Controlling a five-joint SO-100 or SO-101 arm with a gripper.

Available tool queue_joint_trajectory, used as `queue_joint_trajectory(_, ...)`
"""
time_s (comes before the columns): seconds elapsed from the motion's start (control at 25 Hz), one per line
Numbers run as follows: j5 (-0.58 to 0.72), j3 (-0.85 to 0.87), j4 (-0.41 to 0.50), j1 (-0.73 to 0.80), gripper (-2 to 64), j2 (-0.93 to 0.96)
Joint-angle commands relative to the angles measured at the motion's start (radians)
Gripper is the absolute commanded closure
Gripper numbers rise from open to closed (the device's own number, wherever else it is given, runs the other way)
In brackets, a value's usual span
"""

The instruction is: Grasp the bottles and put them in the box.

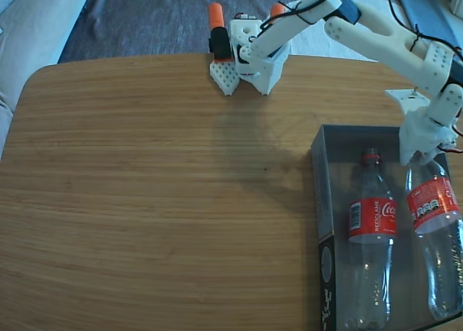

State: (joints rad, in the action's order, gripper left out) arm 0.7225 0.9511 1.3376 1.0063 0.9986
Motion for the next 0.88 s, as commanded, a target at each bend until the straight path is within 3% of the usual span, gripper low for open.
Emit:
queue_joint_trajectory(0.0,-0.003,-0.051,-0.002,-0.009,61.8,0.006)
queue_joint_trajectory(0.84,-0.005,0.003,-0.02,-0.011,61.8,-0.005)
